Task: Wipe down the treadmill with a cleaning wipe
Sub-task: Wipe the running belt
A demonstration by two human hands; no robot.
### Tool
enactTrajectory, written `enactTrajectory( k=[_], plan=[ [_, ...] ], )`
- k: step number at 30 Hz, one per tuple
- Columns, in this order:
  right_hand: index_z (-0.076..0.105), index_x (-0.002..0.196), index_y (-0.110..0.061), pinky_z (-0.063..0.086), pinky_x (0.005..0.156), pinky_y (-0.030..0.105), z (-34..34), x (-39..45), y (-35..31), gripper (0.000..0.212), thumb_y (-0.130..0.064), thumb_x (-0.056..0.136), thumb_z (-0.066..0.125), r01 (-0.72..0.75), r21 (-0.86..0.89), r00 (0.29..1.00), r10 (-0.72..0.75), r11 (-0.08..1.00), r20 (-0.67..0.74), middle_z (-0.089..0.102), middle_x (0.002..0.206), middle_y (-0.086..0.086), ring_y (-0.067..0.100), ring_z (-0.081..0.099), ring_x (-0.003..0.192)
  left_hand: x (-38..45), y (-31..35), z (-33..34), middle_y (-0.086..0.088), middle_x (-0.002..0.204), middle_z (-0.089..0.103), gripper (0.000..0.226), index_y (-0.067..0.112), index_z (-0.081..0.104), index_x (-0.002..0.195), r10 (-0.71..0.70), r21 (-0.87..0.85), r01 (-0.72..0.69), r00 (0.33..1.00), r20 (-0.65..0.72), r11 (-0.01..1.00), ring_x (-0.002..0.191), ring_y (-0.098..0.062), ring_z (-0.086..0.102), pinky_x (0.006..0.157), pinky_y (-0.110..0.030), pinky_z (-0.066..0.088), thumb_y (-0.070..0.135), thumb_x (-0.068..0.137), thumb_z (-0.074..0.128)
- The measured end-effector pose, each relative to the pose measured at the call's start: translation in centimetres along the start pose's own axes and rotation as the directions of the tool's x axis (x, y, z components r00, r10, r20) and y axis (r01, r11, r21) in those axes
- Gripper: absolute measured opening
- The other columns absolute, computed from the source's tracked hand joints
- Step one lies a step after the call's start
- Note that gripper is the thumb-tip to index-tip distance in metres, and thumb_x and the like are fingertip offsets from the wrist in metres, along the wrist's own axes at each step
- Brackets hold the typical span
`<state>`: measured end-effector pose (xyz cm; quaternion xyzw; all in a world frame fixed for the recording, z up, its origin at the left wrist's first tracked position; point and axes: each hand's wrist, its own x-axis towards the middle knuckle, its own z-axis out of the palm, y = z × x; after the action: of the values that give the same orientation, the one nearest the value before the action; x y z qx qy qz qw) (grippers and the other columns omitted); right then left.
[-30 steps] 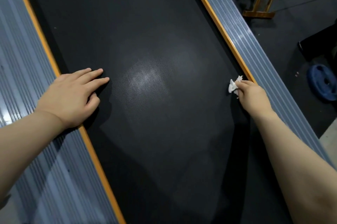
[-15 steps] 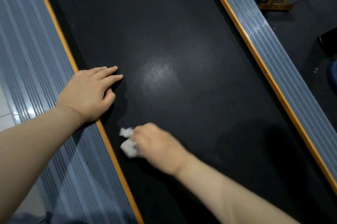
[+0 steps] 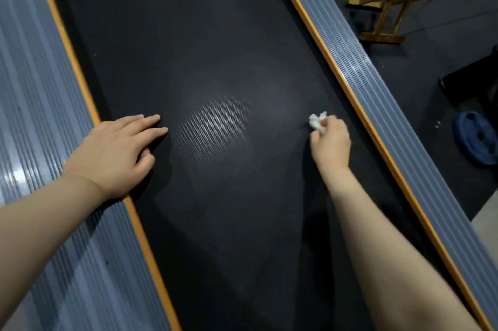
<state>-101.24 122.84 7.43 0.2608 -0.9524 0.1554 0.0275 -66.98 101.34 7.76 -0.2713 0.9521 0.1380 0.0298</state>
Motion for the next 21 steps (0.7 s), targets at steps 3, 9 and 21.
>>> enactTrajectory(
  k=[3, 9, 21],
  plan=[
    [0.068, 0.097, -0.015, 0.05, 0.089, 0.032, -0.2, -9.6, -5.0, 0.034, 0.005, 0.071, 0.06, 0.272, 0.295, 0.952, -0.301, 0.916, 0.054, 0.067, 0.1, 0.006, 0.026, 0.065, 0.096, 0.0, -0.1, 0.1, -0.003, 0.146, 0.052, 0.062, 0.02, 0.061, 0.135, -0.001, 0.006, 0.001, 1.0, 0.008, 1.0, 0.134, -0.027, 0.049, 0.106, -0.047, 0.04, 0.037, 0.086, 0.027],
    [0.061, 0.103, -0.005, 0.046, 0.091, 0.039, 0.2, -21.9, -10.4, 0.025, 0.001, 0.08, 0.053, 0.565, 0.603, 0.403, -0.826, 0.563, 0.393, 0.059, 0.105, 0.014, 0.03, 0.053, 0.094, -0.2, 0.0, 0.1, -0.002, 0.147, 0.051, 0.062, 0.02, 0.06, 0.136, -0.005, 0.022, 0.005, 1.0, 0.025, 1.0, 0.134, -0.025, 0.049, 0.108, -0.045, 0.039, 0.037, 0.087, 0.027],
    [0.061, 0.119, -0.003, 0.041, 0.09, 0.035, 1.2, 4.6, -0.9, 0.03, -0.009, 0.092, 0.05, -0.227, 0.075, 0.973, 0.228, 0.971, -0.017, 0.056, 0.122, 0.022, 0.039, 0.056, 0.11, -0.4, 0.1, -0.4, 0.0, 0.147, 0.051, 0.06, 0.02, 0.054, 0.14, -0.018, -0.04, 0.019, 1.0, 0.007, 0.999, 0.135, -0.023, 0.046, 0.11, -0.044, 0.037, 0.036, 0.087, 0.028]
  ],
)
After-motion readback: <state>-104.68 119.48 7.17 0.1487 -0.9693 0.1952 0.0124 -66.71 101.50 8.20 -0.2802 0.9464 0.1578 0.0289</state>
